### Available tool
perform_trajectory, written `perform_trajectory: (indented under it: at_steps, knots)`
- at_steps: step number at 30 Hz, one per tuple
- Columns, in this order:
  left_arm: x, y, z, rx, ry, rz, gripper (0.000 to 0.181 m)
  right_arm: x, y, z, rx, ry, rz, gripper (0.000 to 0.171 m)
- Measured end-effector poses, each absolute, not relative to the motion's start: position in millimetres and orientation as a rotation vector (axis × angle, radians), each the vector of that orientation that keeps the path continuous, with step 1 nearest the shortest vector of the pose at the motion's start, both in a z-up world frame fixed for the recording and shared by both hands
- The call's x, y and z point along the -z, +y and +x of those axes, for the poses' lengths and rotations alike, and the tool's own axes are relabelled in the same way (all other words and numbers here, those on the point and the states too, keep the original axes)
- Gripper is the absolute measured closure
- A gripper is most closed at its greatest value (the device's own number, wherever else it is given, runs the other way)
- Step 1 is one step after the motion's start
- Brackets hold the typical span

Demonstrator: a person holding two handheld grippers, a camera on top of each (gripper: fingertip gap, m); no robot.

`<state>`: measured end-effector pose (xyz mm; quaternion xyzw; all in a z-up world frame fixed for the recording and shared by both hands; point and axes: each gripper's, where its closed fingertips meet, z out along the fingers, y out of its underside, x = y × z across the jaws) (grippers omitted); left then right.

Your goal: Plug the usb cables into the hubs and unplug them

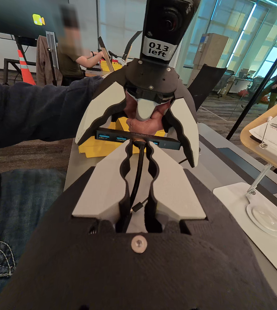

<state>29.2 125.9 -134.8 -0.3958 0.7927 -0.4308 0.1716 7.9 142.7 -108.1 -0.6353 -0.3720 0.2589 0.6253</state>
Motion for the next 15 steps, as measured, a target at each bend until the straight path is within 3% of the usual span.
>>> perform_trajectory:
  at_steps: [15]
  knots:
    - [136.0, 128.6, 30.1, 1.182, 2.245, -1.135, 0.047, 109.4, 144.3, 10.5, -0.615, -0.854, -1.466, 0.158]
